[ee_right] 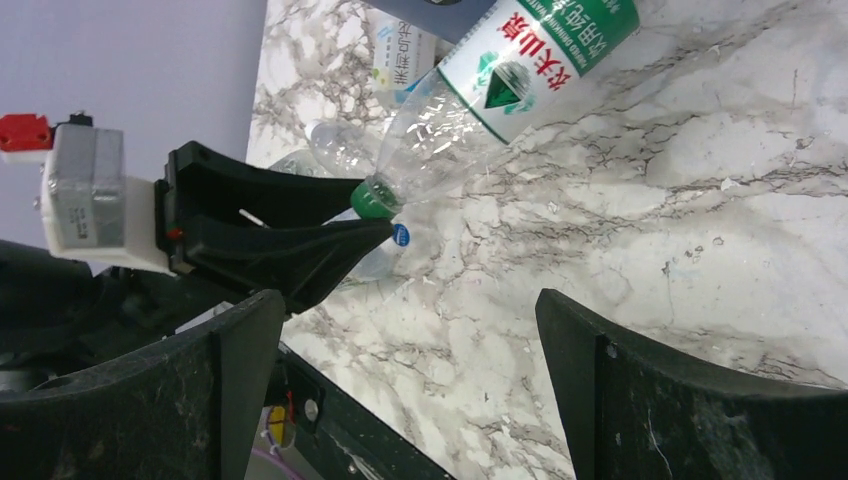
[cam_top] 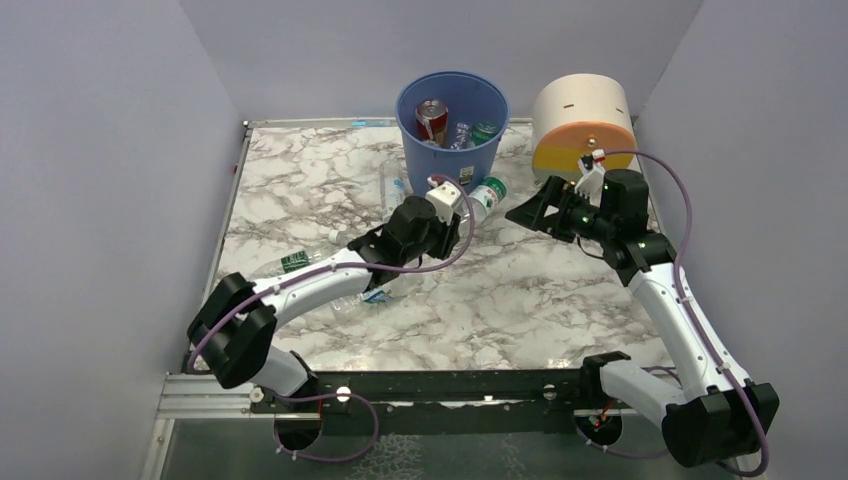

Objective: Put the plastic bottles in the bin
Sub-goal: Pick up the plastic bottle at the center of the board.

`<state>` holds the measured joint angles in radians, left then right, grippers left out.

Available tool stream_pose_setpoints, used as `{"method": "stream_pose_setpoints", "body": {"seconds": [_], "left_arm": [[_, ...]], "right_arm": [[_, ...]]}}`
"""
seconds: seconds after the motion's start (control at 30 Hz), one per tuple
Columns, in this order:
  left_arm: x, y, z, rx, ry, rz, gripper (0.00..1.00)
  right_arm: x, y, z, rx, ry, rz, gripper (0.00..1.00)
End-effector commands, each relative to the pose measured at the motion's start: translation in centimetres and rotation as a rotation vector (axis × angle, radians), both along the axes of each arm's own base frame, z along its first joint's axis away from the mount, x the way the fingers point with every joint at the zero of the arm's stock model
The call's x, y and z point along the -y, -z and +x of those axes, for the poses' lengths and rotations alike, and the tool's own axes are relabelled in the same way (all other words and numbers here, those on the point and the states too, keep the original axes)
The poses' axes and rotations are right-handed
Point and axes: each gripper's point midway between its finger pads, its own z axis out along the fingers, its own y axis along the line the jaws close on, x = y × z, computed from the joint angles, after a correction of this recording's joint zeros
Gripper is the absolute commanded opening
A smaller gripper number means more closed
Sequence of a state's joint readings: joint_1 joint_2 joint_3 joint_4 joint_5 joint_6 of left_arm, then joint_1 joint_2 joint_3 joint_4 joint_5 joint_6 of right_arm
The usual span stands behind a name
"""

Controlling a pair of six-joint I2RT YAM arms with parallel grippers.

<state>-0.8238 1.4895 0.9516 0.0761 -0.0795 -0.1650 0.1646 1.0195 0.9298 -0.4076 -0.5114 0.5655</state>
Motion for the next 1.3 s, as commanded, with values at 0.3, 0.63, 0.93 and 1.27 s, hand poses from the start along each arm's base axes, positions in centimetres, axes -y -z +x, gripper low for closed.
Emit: {"method": "stream_pose_setpoints", "body": {"seconds": [0.3, 0.63, 0.93, 1.27], "left_arm": [[-2.2, -3.6, -4.4, -0.024, 0.037, -0.136, 0.32], [-2.6, -5.4, -6.5, -0.041, 0.069, -0.232, 0.32], [-2.1, -4.9, -8.6, -0.086, 0.097, -0.297, 0.32], [-0.1, -6.1, -11.0, -0.096, 0.135, -0.389, 0.31]], "right_arm": [[-2.1, 0.8, 0.1, -0.097, -0.018, 0.185, 0.99], [-3.5, 2.6, 0.2, -0.209, -0.009, 0.354, 0.99], [-4.4, 2.9, 0.5, -0.238, -0.032, 0.479, 0.99], [-4.5, 3.8, 1.4, -0.258, -0.020, 0.477, 0.99]]}}
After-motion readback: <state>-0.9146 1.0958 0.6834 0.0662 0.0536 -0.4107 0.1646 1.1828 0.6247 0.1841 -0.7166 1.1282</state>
